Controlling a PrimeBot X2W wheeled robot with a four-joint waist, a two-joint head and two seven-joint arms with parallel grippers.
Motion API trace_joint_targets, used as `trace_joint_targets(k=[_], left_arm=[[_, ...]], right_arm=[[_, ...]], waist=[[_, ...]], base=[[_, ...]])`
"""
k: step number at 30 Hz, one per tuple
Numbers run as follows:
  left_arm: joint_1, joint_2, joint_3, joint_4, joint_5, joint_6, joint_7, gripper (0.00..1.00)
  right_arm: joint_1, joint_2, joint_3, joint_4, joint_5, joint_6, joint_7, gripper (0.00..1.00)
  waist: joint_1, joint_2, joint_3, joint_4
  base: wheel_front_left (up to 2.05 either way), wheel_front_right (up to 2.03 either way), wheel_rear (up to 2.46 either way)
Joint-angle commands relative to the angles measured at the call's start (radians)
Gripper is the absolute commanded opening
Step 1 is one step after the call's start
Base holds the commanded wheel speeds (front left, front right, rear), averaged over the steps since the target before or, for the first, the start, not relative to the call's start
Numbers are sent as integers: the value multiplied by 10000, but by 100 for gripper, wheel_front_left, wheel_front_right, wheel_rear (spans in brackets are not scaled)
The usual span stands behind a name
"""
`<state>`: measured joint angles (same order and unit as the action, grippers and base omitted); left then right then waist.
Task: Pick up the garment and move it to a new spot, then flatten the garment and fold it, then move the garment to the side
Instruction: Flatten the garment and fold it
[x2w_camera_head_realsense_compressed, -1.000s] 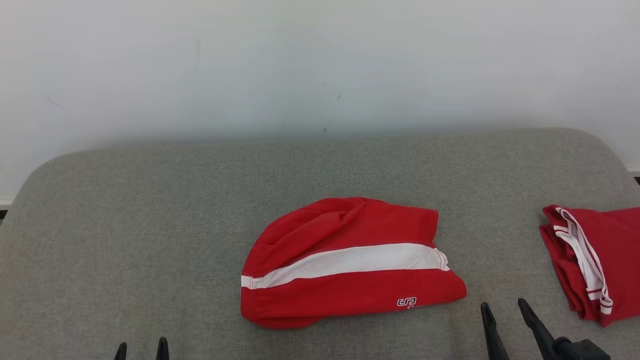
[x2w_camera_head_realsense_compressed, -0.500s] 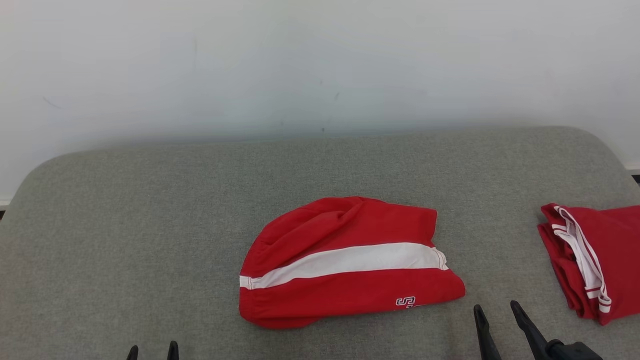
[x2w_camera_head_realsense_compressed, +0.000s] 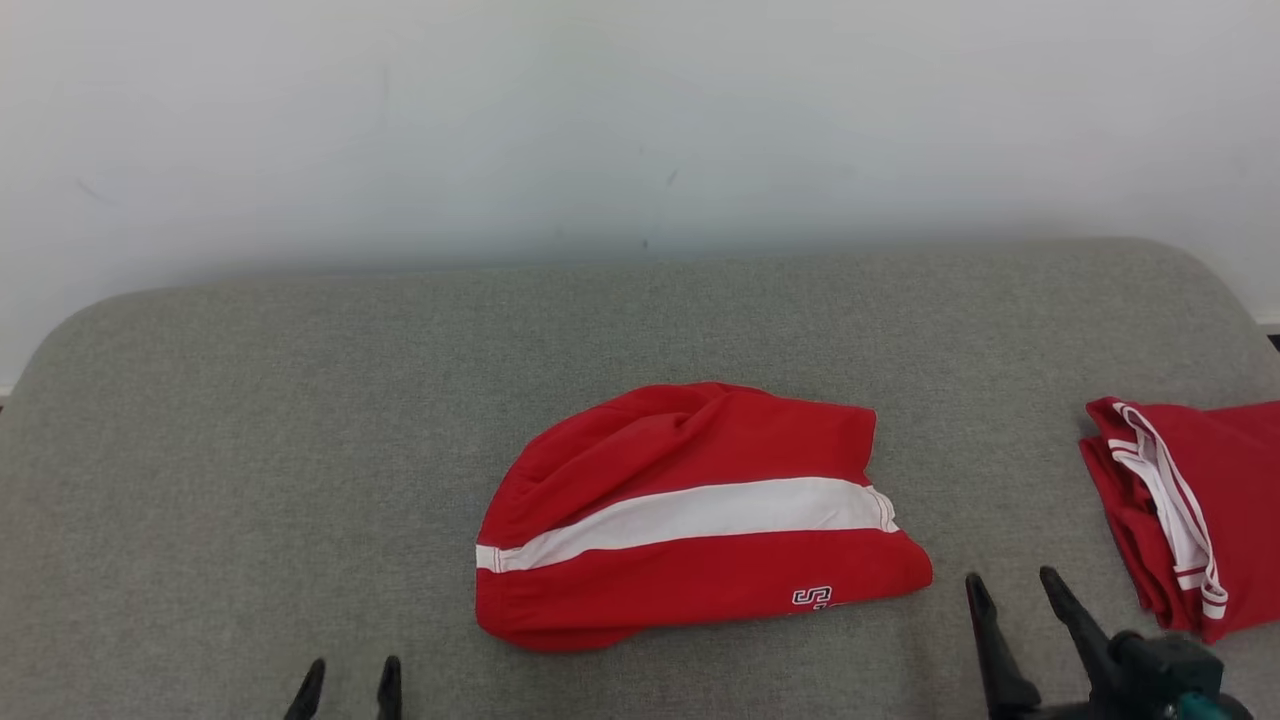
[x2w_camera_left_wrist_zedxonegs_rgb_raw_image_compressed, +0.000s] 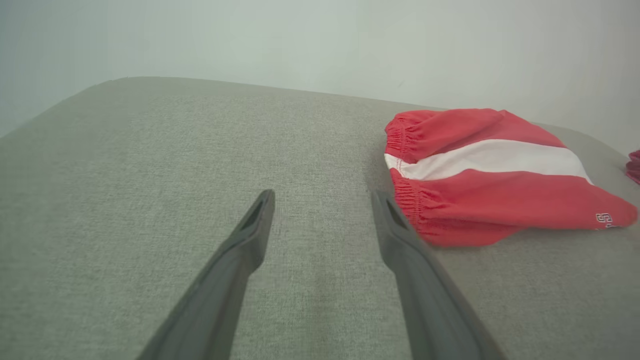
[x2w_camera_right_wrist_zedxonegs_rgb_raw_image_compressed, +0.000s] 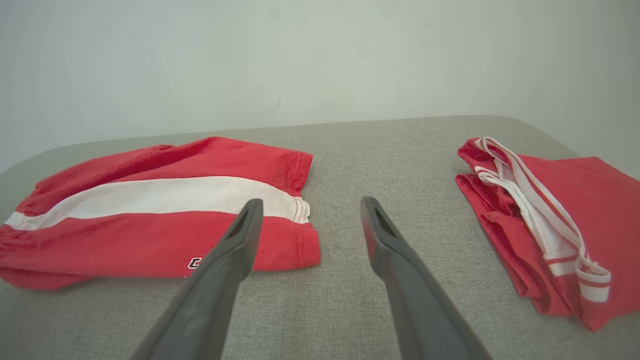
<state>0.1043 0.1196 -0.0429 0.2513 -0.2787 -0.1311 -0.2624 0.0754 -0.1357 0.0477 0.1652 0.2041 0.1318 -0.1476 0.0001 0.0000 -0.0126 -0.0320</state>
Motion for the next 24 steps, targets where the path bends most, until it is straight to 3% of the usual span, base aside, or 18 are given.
trace_joint_targets(k=[1, 6, 12, 17, 24], left_arm=[[-281, 92, -164, 143, -72, 11, -1, 100], [-1821, 506, -1152, 752, -765, 12, 1126, 100], [-3523, 644, -1719, 1548, -1562, 12, 3341, 100], [-4281, 827, -2083, 1793, -2039, 12, 4689, 100], [-4496, 998, -2422, 1327, -2652, 12, 5547, 100]], right_arm=[[-200, -77, -68, -32, 160, -27, 150, 100], [-1357, -368, -80, 34, 396, -27, 1640, 100], [-2979, -714, 510, 268, 521, -27, 3165, 100], [-3793, -977, 1174, 552, 720, -27, 3414, 100], [-4181, -1176, 1346, 926, 899, -27, 3099, 100]], waist=[[-1, 0, 69, -11], [-1, 0, 502, -73], [-1, 0, 1093, -152], [-1, 0, 1476, -215], [-1, 0, 1854, -190]], base=[[0, 0, 0], [0, 0, 0], [0, 0, 0], [0, 0, 0], [0, 0, 0]])
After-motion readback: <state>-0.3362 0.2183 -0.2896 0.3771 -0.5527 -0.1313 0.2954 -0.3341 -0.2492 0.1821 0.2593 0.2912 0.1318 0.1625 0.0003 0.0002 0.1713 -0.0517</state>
